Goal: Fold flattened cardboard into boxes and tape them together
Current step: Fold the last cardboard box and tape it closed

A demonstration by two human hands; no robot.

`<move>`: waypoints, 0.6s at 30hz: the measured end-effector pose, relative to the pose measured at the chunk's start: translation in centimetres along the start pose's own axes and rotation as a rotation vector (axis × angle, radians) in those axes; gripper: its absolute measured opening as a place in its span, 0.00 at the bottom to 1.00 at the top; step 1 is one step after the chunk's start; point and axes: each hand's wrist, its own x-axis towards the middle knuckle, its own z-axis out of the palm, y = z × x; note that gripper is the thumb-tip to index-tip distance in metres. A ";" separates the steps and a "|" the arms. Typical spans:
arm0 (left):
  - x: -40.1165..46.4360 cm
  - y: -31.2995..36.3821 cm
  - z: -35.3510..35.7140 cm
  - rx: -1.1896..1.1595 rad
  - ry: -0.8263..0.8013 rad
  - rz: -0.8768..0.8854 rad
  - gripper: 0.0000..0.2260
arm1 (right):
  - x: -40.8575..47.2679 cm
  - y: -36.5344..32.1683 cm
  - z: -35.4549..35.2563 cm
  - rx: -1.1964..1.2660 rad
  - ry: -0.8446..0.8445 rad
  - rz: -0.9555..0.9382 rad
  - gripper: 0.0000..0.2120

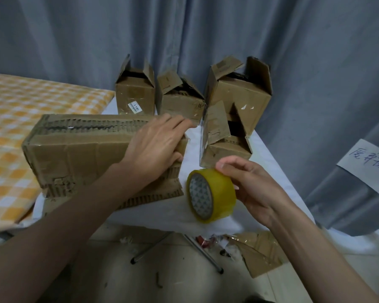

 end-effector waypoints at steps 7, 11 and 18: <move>0.0 1.8 -2.6 -0.324 0.015 0.055 0.16 | -0.6 0.1 0.2 -0.032 0.055 -0.178 0.04; -0.6 3.2 -1.9 -0.435 -0.117 -0.012 0.08 | -0.7 0.4 0.6 -0.077 0.064 -0.260 0.05; -1.0 3.9 -1.6 -0.539 -0.047 -0.224 0.02 | -0.8 0.9 1.4 -0.085 0.139 -0.287 0.10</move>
